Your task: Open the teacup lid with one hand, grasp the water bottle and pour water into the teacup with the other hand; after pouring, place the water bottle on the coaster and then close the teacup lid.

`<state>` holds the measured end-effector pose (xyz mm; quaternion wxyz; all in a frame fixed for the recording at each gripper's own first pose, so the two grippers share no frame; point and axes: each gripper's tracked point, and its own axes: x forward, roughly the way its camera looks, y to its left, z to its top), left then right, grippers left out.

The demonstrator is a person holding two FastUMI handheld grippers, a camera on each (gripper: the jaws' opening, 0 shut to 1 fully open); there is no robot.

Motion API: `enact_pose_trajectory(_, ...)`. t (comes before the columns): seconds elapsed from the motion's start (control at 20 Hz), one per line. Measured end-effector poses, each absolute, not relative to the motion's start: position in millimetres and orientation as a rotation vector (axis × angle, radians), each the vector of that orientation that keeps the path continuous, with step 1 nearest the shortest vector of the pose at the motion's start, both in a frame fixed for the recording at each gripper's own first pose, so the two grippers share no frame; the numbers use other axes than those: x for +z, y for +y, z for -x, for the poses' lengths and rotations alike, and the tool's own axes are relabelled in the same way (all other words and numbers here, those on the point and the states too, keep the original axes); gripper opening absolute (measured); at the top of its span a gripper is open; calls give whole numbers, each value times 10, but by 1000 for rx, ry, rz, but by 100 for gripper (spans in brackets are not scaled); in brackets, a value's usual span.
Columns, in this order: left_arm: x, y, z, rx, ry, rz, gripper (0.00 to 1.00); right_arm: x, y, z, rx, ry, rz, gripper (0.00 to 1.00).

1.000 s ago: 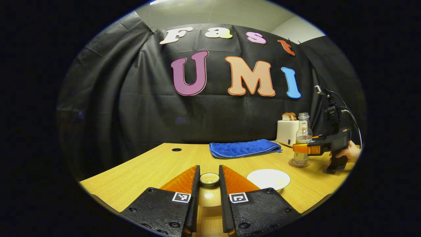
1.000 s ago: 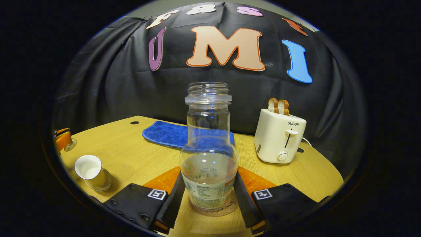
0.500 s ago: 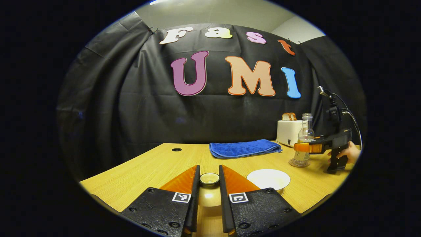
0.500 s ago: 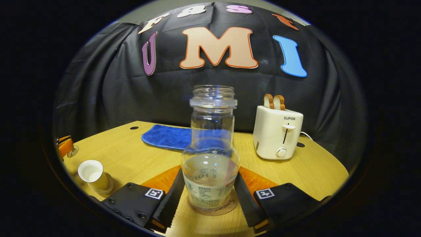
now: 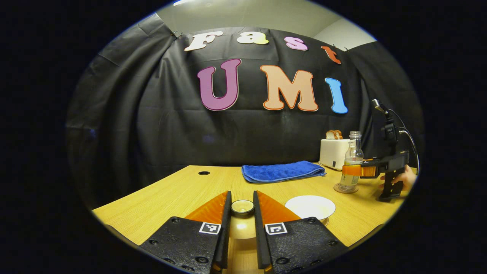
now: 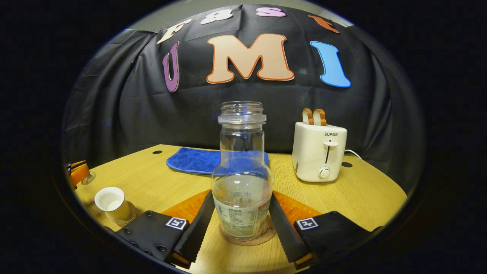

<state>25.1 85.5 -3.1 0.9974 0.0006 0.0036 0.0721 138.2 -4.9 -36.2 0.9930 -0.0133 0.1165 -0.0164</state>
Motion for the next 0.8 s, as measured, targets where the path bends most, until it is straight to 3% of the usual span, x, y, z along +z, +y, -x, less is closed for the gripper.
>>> enact_pose_trajectory(0.4,-33,776,-283,98,7,-2,28,-316,-16,-1045,-19,172,17,86)
enact_pose_trajectory(0.8,-43,521,-467,2,11,0,28,-115,-16,-562,-12,62,29,88)
